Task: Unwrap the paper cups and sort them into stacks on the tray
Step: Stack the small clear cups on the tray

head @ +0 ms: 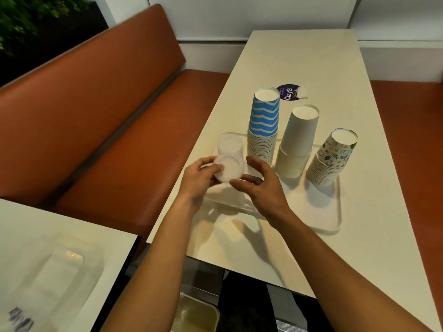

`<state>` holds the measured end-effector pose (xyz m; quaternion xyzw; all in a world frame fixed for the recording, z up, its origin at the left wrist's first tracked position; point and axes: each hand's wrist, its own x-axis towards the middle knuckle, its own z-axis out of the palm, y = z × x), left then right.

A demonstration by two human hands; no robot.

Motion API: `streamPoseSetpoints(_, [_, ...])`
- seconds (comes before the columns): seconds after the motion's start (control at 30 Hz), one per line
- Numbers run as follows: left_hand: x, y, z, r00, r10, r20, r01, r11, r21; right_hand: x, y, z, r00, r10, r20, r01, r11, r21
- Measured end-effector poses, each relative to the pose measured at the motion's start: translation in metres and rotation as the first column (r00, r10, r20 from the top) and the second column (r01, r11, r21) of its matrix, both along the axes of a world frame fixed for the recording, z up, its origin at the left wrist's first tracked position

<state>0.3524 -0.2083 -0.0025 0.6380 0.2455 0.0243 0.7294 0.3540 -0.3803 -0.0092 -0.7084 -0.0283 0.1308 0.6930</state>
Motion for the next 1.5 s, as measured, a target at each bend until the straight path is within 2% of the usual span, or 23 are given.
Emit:
streamPoseSetpoints(0.07, [0.014,0.009,0.010,0.999,0.044,0.012,-0.044,0.996,0.076,0.005,0.004,0.000,0.997,-0.065,-0.049,0.064,0.998,-0.008])
streamPoseSetpoints(0.2, [0.056,0.027,0.023,0.996,0.090,0.025,-0.093,0.973,0.212,0.014,0.019,-0.006,0.984,-0.043,-0.176,0.039,0.999,-0.025])
streamPoseSetpoints(0.33, [0.090,0.031,0.030,0.998,0.031,-0.047,-0.015,0.954,0.300,0.024,0.036,-0.004,0.967,-0.063,-0.245,0.067,0.998,0.010])
streamPoseSetpoints(0.53, [0.112,0.023,0.028,0.988,-0.055,-0.147,0.104,0.931,0.351,0.036,0.054,0.001,0.983,-0.105,-0.150,0.097,0.993,-0.062])
streamPoseSetpoints(0.87, [0.116,0.020,0.021,0.974,-0.112,-0.199,0.191,0.876,0.443,0.040,0.059,0.013,0.992,-0.087,-0.086,0.073,0.985,-0.156])
streamPoseSetpoints(1.23, [0.113,0.019,0.017,0.972,-0.132,-0.194,0.207,0.874,0.441,0.038,0.055,0.013,0.985,-0.114,-0.128,0.093,0.983,-0.159])
streamPoseSetpoints(1.4, [0.096,0.022,0.023,0.994,-0.069,-0.087,0.097,0.921,0.376,0.030,0.052,0.010,0.983,-0.112,-0.145,0.087,0.982,-0.165])
streamPoseSetpoints(1.5, [0.068,0.024,0.027,1.000,-0.021,-0.007,0.022,0.940,0.340,0.014,0.047,0.011,0.990,-0.099,-0.098,0.084,0.986,-0.146])
